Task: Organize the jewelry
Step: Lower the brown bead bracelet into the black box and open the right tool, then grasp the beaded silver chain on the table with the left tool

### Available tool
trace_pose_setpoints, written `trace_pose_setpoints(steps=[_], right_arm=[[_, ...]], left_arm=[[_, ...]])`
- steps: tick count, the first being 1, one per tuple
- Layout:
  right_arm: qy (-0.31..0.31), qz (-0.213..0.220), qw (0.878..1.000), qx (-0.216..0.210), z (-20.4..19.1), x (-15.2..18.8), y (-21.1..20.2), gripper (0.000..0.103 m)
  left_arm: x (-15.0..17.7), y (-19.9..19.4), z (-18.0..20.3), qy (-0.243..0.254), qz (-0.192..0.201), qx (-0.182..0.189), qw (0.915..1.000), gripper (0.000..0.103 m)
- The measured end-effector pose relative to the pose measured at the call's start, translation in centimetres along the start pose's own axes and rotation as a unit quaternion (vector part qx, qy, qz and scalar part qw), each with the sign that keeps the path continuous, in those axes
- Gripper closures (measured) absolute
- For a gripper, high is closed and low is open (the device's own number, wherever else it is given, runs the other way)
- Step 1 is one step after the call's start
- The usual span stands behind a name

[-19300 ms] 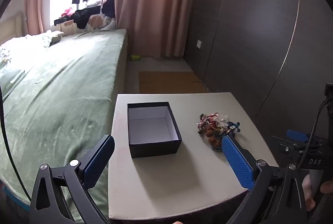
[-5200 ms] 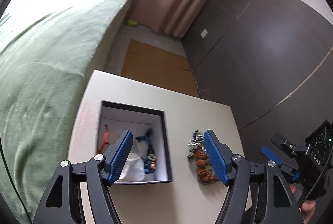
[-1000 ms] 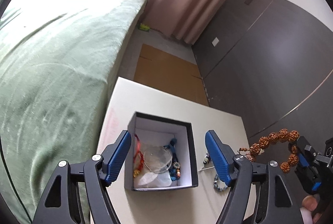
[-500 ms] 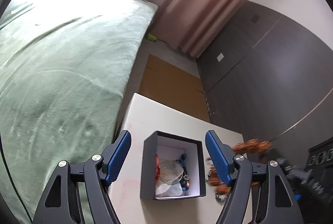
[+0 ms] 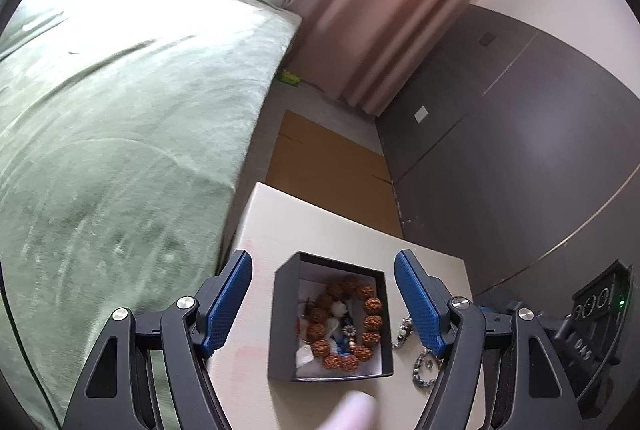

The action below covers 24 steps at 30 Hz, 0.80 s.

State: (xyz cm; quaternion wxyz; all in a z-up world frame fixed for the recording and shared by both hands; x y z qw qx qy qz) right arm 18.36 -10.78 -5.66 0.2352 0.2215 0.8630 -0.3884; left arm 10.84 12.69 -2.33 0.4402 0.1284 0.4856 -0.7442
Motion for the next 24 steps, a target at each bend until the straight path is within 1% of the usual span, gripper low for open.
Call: trace_pose_setpoints(steps=[2,3,6,13,18,24], right_arm=[[0.006,0.004,1.0,0.002,0.7,-0.3,-0.9,0.034],[0.01,0.005,1.0,0.004,1.1,-0.5,-1.4,0.031],[0.025,0.01,0.999,0.019,2.8,-0.9,-2.8,0.025],[0.043,0.009,0.998,0.04,5.4,-1.5,-4.7,0.024],[0.05,-0.001,0.998,0.046,6.9,-1.5,-5.6,0.024],[0.06,0.004,0.996,0.06,8.7,-1.7,-6.8,0.024]], left_arm=[[0.3,0.2,0.7,0.009,-0.001,0.002,1.0,0.029],[0.5,0.4,1.1,0.015,-0.003,0.002,0.9999,0.029],[1.1,0.9,2.2,0.029,-0.01,0.004,0.9995,0.029],[2.9,2.5,5.3,0.068,-0.032,0.009,0.9971,0.029],[4.5,3.6,7.6,0.101,-0.049,0.016,0.9936,0.029],[6.3,5.1,10.3,0.129,-0.074,0.021,0.9886,0.029]])
Point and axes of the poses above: each gripper's, at about its wrist camera, not at the fingertips, and y roughly the way its jaws point, z to its right, x to its underside, the point moved 2 cm from there along y, roughly the way its jaws point, and after that the axes turned 3 degrees about z, right-handed, at the moved point
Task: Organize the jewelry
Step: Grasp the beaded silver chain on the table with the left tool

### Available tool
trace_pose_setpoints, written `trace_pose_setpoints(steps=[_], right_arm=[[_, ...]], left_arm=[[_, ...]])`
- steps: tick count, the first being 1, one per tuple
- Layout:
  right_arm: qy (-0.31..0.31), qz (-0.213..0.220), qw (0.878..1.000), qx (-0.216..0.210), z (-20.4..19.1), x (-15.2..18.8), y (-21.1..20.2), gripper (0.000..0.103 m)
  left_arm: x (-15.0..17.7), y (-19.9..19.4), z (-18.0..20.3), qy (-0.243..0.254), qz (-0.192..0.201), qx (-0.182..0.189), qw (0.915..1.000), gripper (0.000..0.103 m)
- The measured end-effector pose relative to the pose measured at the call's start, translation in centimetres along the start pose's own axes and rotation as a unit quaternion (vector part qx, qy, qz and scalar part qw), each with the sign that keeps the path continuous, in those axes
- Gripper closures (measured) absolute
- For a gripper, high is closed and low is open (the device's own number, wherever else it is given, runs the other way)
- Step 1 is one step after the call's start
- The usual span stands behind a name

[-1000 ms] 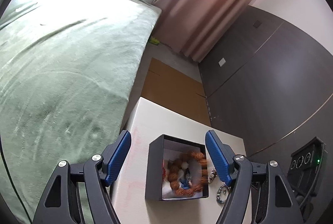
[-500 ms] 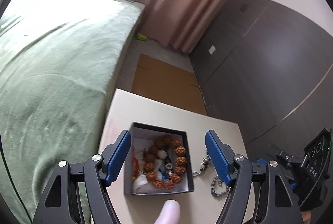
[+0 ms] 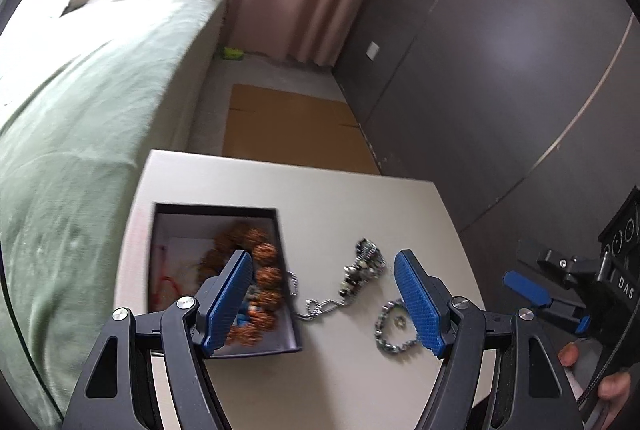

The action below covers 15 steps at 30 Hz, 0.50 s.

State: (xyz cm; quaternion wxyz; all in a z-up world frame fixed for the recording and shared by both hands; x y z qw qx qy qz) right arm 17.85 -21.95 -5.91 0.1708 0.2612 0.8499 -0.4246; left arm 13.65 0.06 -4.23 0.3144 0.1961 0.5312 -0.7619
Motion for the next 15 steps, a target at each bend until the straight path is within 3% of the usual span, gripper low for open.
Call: trace_pose_setpoints(steps=[5,12,15], right_arm=[[0.023,-0.018,0.999,0.023,2.2,-0.5,-0.1,0.024],[0.053,-0.056,0.997,0.027,4.5,-0.4,1.0,0.024],[0.068,-0.06,0.996,0.025,5.3,-0.4,1.1,0.024]], left_arm=[[0.3,2.0,1.9,0.023,-0.027,-0.004,0.9994,0.032],[0.6,5.9,2.9,0.037,-0.091,-0.022,0.9949,0.059],[0.3,7.6,3.5,0.044,-0.11,-0.024,0.9926,0.061]])
Point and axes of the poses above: each gripper's, at about its wrist camera, not at the fingertips, and y roughly the way its jaws point, z to its right, x to its underside, the point moved 2 cm from there along y, roughly the way its jaws point, and after that the axes turned 3 degrees about z, right-handed, at the moved point
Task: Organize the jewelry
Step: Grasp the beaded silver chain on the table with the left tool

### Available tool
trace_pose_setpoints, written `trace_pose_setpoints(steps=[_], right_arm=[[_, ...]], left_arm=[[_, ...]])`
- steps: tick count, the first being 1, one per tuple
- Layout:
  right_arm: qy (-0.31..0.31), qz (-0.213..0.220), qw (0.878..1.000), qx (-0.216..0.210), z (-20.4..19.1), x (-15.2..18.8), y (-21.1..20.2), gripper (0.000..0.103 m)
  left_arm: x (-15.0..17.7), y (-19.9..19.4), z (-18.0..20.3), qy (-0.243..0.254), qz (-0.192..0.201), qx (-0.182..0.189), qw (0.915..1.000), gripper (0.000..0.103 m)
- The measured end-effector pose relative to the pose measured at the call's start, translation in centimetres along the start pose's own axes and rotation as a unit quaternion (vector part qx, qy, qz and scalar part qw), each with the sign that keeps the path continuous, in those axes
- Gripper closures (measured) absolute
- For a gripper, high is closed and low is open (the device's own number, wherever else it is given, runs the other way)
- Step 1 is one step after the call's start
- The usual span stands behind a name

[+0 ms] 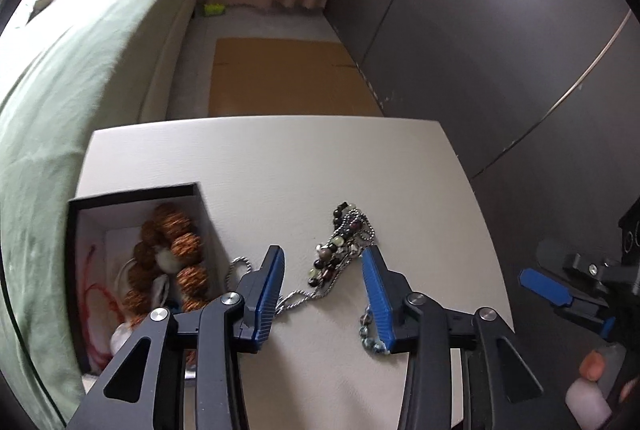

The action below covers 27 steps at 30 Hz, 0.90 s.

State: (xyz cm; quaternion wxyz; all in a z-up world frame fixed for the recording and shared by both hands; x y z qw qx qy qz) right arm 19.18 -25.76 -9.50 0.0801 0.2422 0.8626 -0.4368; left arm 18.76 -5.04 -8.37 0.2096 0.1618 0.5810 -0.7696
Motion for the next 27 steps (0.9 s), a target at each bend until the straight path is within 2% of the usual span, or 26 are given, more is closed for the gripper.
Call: trace_pose_setpoints(steps=[5,9,11,13,14,16,20,27], right_arm=[[0.017,-0.006,1.0,0.001,1.0,-0.2,0.1,0.024],[0.015,-0.005,1.0,0.015,1.3,-0.3,-0.1,0.024],[0.018,-0.01,1.0,0.018,1.6,-0.2,-0.1,0.024],[0.021,-0.016,0.999,0.021,1.7,-0.1,-0.1,0.024],[0.018,-0.018,0.999,0.022,1.8,-0.2,-0.1,0.024],[0.006,-0.021,1.0,0.022,1.5,0.0,-0.4,0.024],[-0.01,-0.021,1.0,0.021,1.3,0.4,-0.6,0.024],[0.005,-0.032,0.999,0.012,1.7,0.9,-0.2,0.024]], left_arm=[[-0.4,2.6,0.8,0.018,-0.034,-0.012,0.9992,0.062],[-0.4,4.2,1.2,0.022,-0.052,-0.012,0.9984,0.07],[-0.4,5.1,1.3,0.026,-0.061,-0.016,0.9977,0.07],[-0.3,5.8,1.2,0.027,-0.065,-0.033,0.997,0.072],[-0.2,6.1,1.1,0.027,-0.069,-0.039,0.9965,0.075],[0.0,6.2,1.0,0.016,-0.068,-0.022,0.9973,0.09],[0.2,4.5,1.2,0.013,-0.047,-0.016,0.9987,0.093],[-0.4,-0.8,2.0,0.019,-0.005,0.004,0.9998,0.093]])
Point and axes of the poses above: each gripper's, at about its wrist camera, not at the fingertips, and y roughly the way its jaws point, z to its right, x to its underside, the point moved 2 cm from there along y, roughly the way its jaws point, and after that the axes turned 3 degrees about z, right-handed, at the moved point
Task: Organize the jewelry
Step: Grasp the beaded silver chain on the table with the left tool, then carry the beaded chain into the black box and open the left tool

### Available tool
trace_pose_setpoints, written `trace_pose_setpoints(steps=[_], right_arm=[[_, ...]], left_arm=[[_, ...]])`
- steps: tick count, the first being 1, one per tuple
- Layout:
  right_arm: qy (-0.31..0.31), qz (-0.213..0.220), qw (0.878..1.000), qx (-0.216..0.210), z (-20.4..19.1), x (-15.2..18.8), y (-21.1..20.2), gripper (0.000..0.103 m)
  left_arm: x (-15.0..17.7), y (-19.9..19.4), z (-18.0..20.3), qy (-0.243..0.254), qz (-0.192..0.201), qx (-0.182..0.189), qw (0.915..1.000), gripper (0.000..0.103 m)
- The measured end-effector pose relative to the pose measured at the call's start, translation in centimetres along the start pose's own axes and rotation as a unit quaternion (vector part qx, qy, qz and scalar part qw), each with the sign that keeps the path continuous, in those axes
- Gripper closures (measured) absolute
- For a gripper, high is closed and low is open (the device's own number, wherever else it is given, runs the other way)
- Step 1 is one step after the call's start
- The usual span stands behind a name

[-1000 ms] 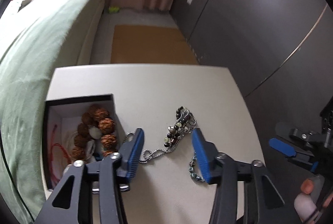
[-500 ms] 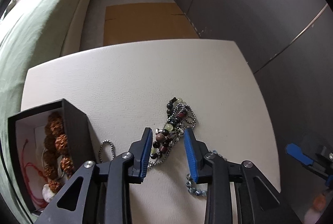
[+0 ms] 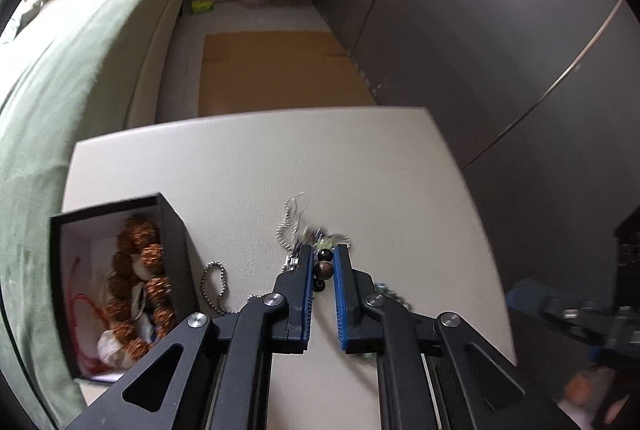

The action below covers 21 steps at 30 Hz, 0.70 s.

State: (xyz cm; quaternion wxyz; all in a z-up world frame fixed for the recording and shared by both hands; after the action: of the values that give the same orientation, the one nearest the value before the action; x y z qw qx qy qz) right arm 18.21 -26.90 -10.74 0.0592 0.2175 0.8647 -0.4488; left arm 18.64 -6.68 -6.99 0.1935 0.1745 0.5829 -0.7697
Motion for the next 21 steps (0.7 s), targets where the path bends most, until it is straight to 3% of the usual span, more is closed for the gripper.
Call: trace_pose_setpoints(steps=[21], right_arm=[[-0.018,-0.015,1.0,-0.016,-1.5,0.9,0.9,0.024]], left_arm=[[-1.6,-12.6,1.9,0.023,0.103,0.018,0.9942,0.093]])
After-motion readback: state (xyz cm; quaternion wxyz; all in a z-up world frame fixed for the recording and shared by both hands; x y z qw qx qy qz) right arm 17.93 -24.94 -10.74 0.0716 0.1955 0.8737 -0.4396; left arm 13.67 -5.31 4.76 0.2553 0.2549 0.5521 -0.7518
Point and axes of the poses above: each gripper's, at about its wrist camera, not at the fingertips, and y roughly the way its jaws point, z to its right, x to its underside, the point moved 2 cm from there along y, roughly the way its jaws point, and after that the axes turned 3 degrees about z, right-handed, at the moved point
